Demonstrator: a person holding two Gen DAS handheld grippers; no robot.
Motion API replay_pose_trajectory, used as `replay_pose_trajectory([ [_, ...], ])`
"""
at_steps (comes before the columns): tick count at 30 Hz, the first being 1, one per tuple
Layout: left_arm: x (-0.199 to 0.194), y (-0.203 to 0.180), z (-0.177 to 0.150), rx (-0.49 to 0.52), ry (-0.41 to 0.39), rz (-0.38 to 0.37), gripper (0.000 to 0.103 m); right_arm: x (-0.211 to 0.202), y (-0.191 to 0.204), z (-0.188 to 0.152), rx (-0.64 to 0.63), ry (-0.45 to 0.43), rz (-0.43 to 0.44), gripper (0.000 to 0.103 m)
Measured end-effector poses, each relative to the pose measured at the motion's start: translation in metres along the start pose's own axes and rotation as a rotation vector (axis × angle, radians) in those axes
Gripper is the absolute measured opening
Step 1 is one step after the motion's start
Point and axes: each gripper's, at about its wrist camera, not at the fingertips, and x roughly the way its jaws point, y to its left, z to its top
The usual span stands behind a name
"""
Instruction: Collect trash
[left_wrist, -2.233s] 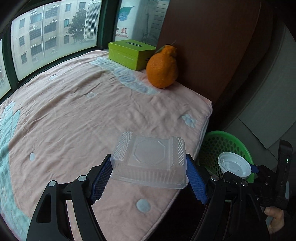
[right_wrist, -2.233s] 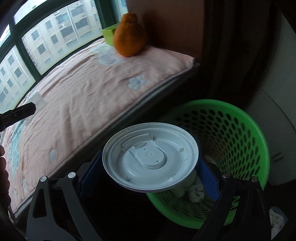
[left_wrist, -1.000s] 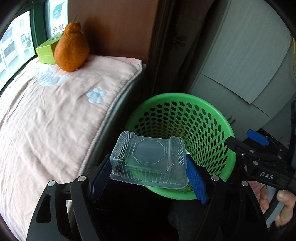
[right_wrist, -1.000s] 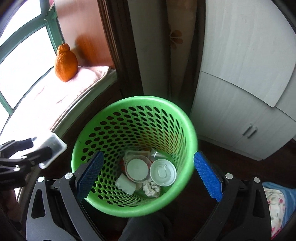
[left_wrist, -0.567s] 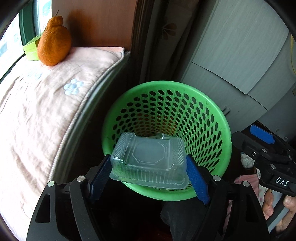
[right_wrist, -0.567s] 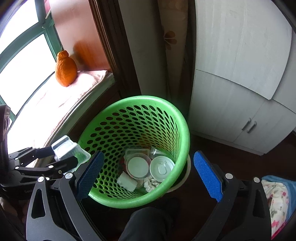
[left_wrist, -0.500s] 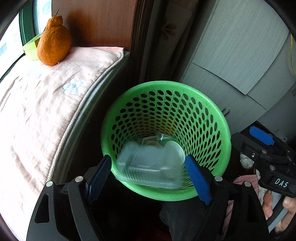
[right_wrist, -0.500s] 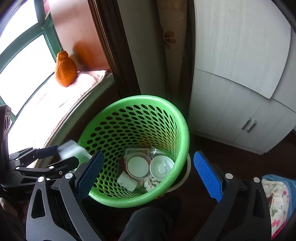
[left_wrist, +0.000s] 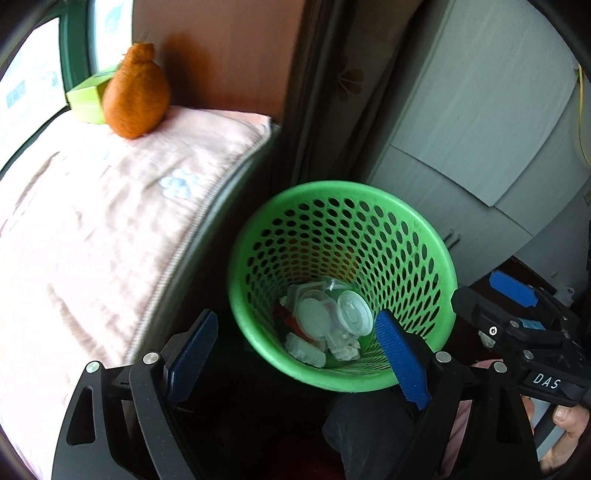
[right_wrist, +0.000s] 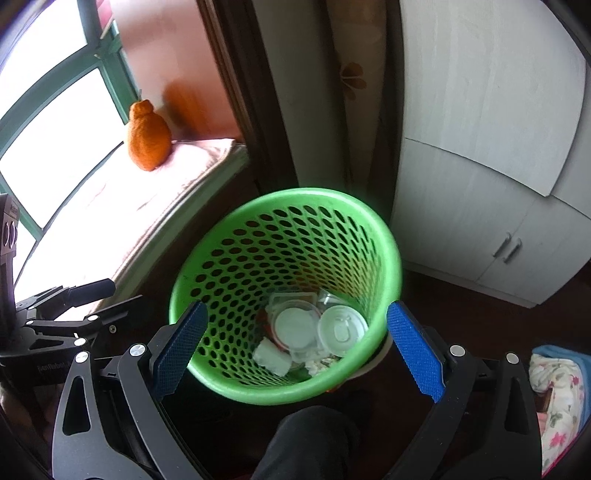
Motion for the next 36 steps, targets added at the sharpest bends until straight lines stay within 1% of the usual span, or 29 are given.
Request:
replay_pose_trajectory([
  [3, -0.014, 0.010, -0.001, -0.013, -0.026, 0.036, 0.086, -0.002, 0.011, 0.001, -0.009, -0.002, 0.016, 0.096],
  [4, -0.019, 0.014, -0.001, -0.018, -0.034, 0.047, 0.088, -0.003, 0.015, 0.001, -0.012, -0.001, 0.021, 0.096],
  [6, -0.030, 0.022, -0.002, -0.033, -0.055, 0.068, 0.089, -0.004, 0.024, 0.002, -0.025, 0.001, 0.027, 0.096],
  [11, -0.057, 0.042, -0.006, -0.059, -0.108, 0.120, 0.091, -0.007, 0.047, 0.004, -0.059, 0.002, 0.048, 0.096],
  [15, -0.079, 0.055, -0.013, -0.077, -0.153, 0.159, 0.093, -0.012, 0.071, 0.007, -0.111, -0.010, 0.062, 0.096],
  [21, -0.107, 0.072, -0.024, -0.093, -0.207, 0.239, 0.094, -0.018, 0.102, 0.009, -0.166, -0.021, 0.096, 0.096],
  [29, -0.138, 0.101, -0.043, -0.159, -0.236, 0.307, 0.094, -0.024, 0.138, 0.009, -0.240, -0.036, 0.119, 0.096],
  [36, -0.160, 0.128, -0.061, -0.243, -0.255, 0.342, 0.095, -0.028, 0.168, 0.009, -0.286, -0.054, 0.142, 0.096],
])
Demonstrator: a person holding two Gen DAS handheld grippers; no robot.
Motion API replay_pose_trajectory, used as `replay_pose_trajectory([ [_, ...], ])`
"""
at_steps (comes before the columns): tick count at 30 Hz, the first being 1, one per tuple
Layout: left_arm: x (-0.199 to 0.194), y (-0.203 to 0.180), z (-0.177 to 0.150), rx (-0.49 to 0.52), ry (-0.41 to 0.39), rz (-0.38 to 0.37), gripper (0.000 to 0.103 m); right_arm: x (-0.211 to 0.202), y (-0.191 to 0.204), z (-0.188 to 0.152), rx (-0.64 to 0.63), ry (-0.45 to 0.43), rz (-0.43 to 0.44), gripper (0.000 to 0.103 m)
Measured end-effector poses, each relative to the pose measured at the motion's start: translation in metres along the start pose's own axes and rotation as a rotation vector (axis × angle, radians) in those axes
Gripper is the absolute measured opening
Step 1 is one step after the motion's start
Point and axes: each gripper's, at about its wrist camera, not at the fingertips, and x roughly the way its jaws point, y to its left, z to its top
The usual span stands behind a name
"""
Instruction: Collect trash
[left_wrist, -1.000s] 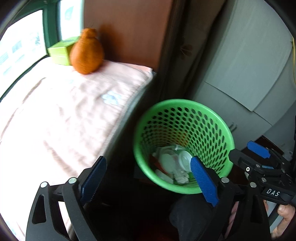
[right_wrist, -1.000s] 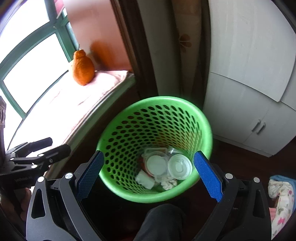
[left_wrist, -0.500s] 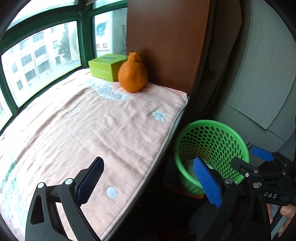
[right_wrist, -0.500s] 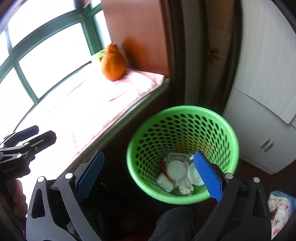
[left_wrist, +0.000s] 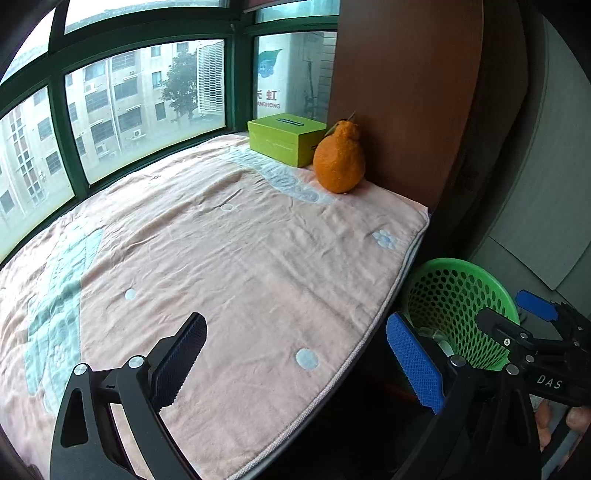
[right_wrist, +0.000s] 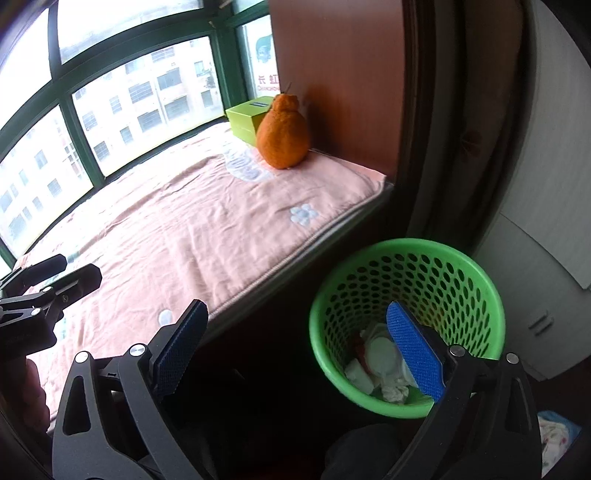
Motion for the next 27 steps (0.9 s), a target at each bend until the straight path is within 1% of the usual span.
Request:
replay_pose_trajectory([
  [7, -0.005, 0.026, -0.007, -0.056, 0.001, 0.049, 0.095, 0.006, 0.018, 0.007, -0.027, 0.002, 0.029, 0.096],
  [12, -0.007, 0.037, -0.009, -0.084, 0.002, 0.070, 0.095, 0.008, 0.029, 0.009, -0.049, 0.000, 0.031, 0.097],
  [27, -0.007, 0.042, -0.011, -0.088, 0.005, 0.080, 0.095, 0.008, 0.034, 0.010, -0.043, 0.003, 0.043, 0.097],
])
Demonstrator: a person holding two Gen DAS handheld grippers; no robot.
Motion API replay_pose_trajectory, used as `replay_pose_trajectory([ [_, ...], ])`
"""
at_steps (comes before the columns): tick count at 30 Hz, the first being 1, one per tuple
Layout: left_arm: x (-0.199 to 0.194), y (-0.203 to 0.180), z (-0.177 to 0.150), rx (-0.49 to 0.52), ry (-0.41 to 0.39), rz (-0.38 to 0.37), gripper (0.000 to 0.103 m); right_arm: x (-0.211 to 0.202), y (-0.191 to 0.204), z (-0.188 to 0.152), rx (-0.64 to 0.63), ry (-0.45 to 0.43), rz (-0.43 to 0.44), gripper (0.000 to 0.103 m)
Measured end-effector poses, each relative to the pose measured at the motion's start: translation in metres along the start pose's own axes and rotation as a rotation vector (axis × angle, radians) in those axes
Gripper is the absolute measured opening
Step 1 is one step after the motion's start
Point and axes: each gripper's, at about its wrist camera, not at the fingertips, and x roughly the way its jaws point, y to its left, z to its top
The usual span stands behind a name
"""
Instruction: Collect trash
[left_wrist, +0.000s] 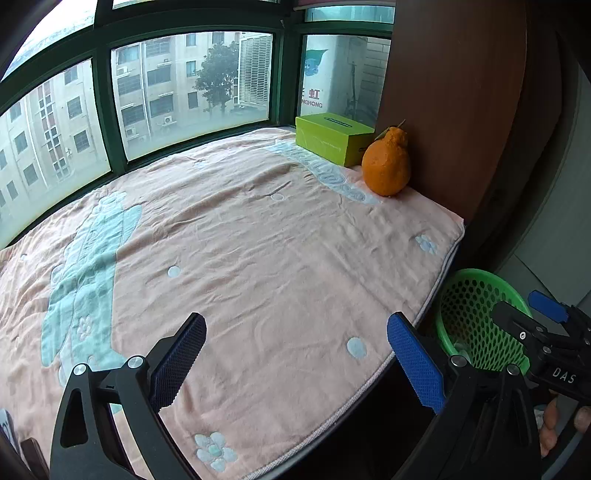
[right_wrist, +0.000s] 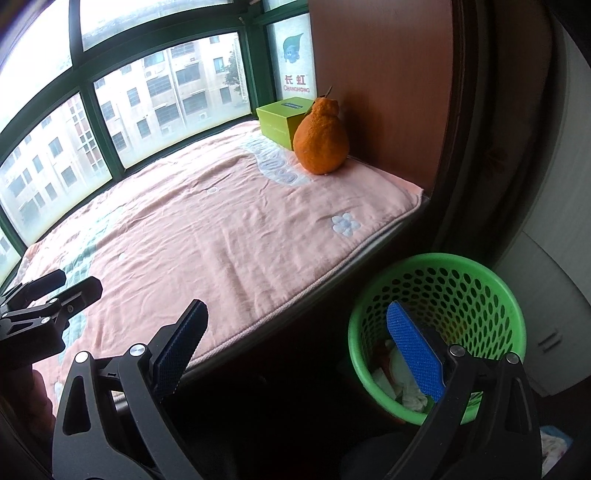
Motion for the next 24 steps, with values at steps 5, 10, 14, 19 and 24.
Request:
replay_pose_trajectory([
  [5, 0.0006, 0.0026, -0.0004, -0.007, 0.003, 0.004, 0.095, 0.0002, 0.0003, -0.0001, 0.000, 0.001, 0.000, 0.097],
  [10, -0.0006, 0.0053, 0.0001, -0.013, -0.001, 0.011, 0.095, 0.0011, 0.0005, 0.0001, 0.003, 0.003, 0.000, 0.097],
  [14, -0.0005, 0.0075, 0.0007, -0.017, -0.005, 0.018, 0.095, 0.0012, 0.0004, 0.0001, 0.003, 0.003, 0.000, 0.097],
  [19, 0.0010, 0.0091, 0.0001, -0.021, -0.002, 0.022, 0.095, 0.0017, 0.0000, -0.0004, 0.006, 0.005, -0.004, 0.097],
  [24, 0.0018, 0.0097, -0.0004, -0.022, -0.001, 0.024, 0.095, 0.0016, -0.0014, -0.0017, 0.010, 0.008, -0.006, 0.097],
])
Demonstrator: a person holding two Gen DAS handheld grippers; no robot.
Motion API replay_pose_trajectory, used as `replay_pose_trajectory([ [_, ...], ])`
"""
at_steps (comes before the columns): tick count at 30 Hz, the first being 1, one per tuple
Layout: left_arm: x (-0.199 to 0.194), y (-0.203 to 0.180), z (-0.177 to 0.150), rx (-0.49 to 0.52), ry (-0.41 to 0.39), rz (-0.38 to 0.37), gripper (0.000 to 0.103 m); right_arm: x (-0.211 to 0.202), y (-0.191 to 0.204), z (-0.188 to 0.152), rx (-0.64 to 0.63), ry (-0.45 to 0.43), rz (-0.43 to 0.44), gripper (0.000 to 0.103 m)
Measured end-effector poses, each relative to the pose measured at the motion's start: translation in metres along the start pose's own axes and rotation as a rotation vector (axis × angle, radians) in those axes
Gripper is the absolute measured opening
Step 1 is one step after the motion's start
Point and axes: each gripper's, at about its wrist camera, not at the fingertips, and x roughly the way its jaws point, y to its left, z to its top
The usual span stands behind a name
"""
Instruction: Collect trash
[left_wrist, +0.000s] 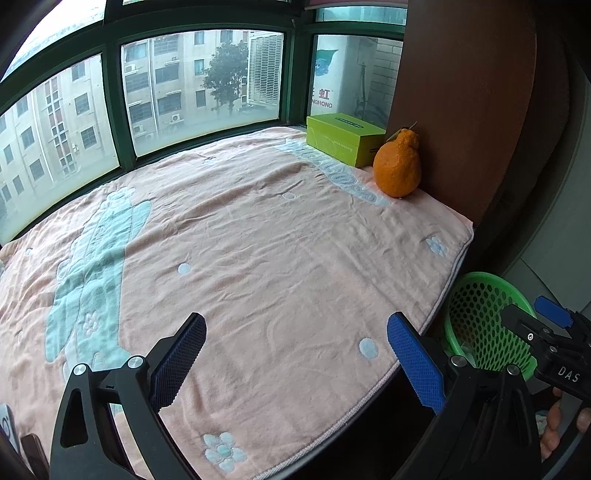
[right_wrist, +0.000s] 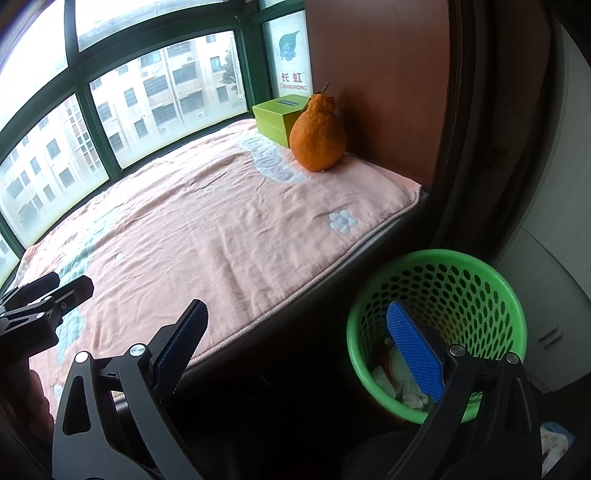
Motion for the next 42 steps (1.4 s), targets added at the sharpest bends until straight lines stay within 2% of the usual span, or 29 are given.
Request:
replay_pose_trajectory([
  [13, 0.001, 0.002, -0.002, 0.002, -0.004, 0.006, 0.095, -0.002, -0.003, -0.001, 0.011, -0.003, -0.003, 0.097],
  [31, -0.009, 0.004, 0.000, -0.012, -0.057, 0.044, 0.095, -0.011, 0.002, 0.001, -0.015, -0.058, 0.003, 0.098],
  [42, -0.011, 0.000, 0.000, -0.004, -0.076, 0.055, 0.095, -0.011, 0.003, 0.001, -0.013, -0.058, 0.006, 0.098],
])
